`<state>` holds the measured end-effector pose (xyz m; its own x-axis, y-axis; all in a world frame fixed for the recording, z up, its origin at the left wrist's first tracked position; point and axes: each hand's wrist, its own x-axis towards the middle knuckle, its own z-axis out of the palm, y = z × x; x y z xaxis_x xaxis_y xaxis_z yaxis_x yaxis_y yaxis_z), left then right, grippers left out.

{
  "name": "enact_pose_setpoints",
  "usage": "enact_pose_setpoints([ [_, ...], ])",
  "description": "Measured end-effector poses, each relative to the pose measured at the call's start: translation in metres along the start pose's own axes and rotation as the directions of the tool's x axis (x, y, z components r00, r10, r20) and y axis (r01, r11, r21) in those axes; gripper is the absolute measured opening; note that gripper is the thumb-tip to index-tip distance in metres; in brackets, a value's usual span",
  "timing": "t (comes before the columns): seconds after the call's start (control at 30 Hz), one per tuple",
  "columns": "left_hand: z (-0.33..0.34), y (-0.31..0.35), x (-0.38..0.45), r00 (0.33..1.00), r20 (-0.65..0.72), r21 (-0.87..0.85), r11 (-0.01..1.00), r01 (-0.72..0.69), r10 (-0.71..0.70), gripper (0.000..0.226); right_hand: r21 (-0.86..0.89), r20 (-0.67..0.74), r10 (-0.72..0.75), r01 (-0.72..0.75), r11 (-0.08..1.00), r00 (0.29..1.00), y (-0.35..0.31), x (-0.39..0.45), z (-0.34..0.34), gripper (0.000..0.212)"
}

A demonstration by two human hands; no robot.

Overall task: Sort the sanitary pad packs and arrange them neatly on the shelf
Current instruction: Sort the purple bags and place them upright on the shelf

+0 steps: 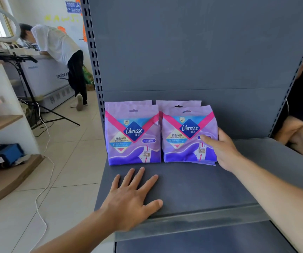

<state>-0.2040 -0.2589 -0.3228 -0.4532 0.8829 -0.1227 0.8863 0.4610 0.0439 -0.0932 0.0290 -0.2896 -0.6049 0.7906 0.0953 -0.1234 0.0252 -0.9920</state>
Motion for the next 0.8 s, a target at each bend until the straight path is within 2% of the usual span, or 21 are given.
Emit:
enact_pose_setpoints([
  [0.17, 0.000, 0.000, 0.001, 1.000, -0.001, 0.010, 1.000, -0.005, 0.005, 0.068, -0.043, -0.002, -0.039, 0.038, 0.998, 0.999, 0.007, 0.011, 0.019, 0.022],
  [0.37, 0.001, 0.000, 0.001, 1.000, -0.002, 0.016, 1.000, -0.003, 0.003, 0.068, -0.130, -0.065, -0.072, 0.063, 0.990, 0.995, 0.014, 0.019, 0.033, 0.031],
  [0.47, 0.001, -0.001, 0.001, 1.000, 0.003, 0.016, 1.000, -0.005, 0.005, 0.068, -0.179, -0.128, -0.091, 0.067, 0.981, 0.988, 0.016, 0.019, 0.033, 0.043],
  [0.53, 0.001, 0.000, 0.001, 1.000, 0.007, 0.013, 1.000, -0.007, 0.006, 0.068, -0.332, -0.257, -0.163, 0.072, 0.941, 0.953, 0.015, 0.014, 0.034, 0.059],
  [0.6, 0.000, -0.001, 0.001, 1.000, 0.011, 0.010, 1.000, -0.007, 0.007, 0.068, -0.588, -0.337, -0.407, 0.148, 0.796, 0.849, 0.013, 0.007, 0.041, 0.067],
  [0.63, 0.000, 0.000, 0.001, 1.000, 0.011, 0.011, 1.000, -0.007, 0.007, 0.068, -0.709, -0.281, -0.549, 0.215, 0.672, 0.787, 0.012, 0.001, 0.047, 0.068],
  [0.7, 0.000, 0.000, 0.000, 1.000, 0.006, 0.010, 1.000, -0.005, 0.005, 0.068, -0.850, -0.016, -0.708, 0.363, 0.382, 0.706, 0.008, -0.012, 0.068, 0.066],
  [0.73, 0.000, 0.001, -0.001, 1.000, 0.005, 0.009, 1.000, -0.005, 0.005, 0.068, -0.871, 0.147, -0.713, 0.431, 0.235, 0.686, 0.006, -0.018, 0.081, 0.065],
  [0.8, -0.001, 0.001, -0.001, 1.000, 0.011, 0.010, 1.000, -0.006, 0.006, 0.068, -0.840, 0.436, -0.612, 0.542, -0.014, 0.660, 0.008, -0.024, 0.108, 0.067],
])
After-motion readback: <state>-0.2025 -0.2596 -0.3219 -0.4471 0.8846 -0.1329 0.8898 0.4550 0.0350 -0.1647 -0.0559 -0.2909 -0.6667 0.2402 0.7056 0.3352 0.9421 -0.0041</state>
